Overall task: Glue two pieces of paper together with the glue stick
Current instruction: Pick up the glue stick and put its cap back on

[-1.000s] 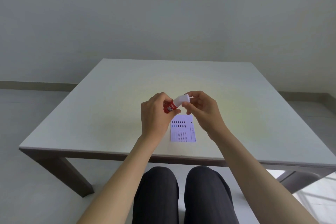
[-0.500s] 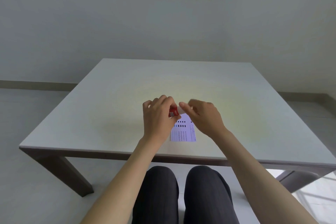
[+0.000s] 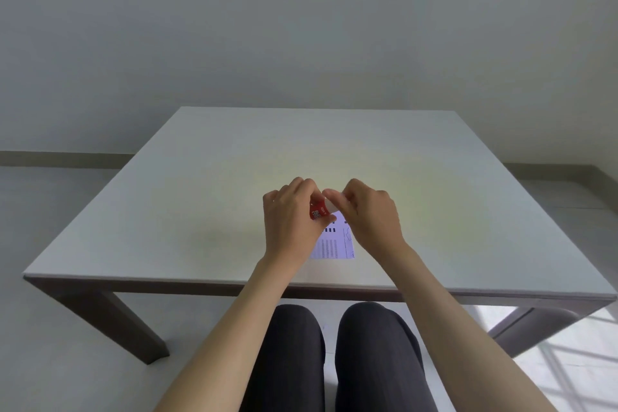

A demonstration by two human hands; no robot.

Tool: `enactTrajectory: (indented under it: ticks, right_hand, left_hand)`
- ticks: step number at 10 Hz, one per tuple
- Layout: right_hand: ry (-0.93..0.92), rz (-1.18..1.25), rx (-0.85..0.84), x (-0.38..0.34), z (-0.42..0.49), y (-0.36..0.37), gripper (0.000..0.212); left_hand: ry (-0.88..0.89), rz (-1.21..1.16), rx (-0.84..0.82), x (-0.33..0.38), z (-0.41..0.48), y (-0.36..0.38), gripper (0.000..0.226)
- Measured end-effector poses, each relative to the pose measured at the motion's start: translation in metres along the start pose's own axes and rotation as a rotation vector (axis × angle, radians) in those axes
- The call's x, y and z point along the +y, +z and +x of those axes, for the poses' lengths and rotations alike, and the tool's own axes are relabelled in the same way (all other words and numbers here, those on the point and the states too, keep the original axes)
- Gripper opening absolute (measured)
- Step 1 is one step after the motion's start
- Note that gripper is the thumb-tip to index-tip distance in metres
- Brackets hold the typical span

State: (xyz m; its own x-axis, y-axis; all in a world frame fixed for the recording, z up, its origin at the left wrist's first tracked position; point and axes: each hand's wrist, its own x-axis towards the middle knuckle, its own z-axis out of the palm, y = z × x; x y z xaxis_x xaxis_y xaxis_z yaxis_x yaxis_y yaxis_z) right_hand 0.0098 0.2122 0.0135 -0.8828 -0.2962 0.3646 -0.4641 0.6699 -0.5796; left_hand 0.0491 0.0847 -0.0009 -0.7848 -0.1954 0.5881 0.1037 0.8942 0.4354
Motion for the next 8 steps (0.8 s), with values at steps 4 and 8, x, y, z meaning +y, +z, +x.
enactTrajectory:
  ticks: [4,8]
  right_hand:
    - [0.188,0.442,-0.005,0.021,-0.046,-0.001,0.027]
    - [0.125,0.499,-0.09,0.009,-0.048,0.001,0.016]
  left_hand:
    - [-0.597,-0.278,0.143,-0.053,0.055,0.024,0.041]
    - [-0.572,-0.31,0.141,-0.068,0.039,0.048,0.04]
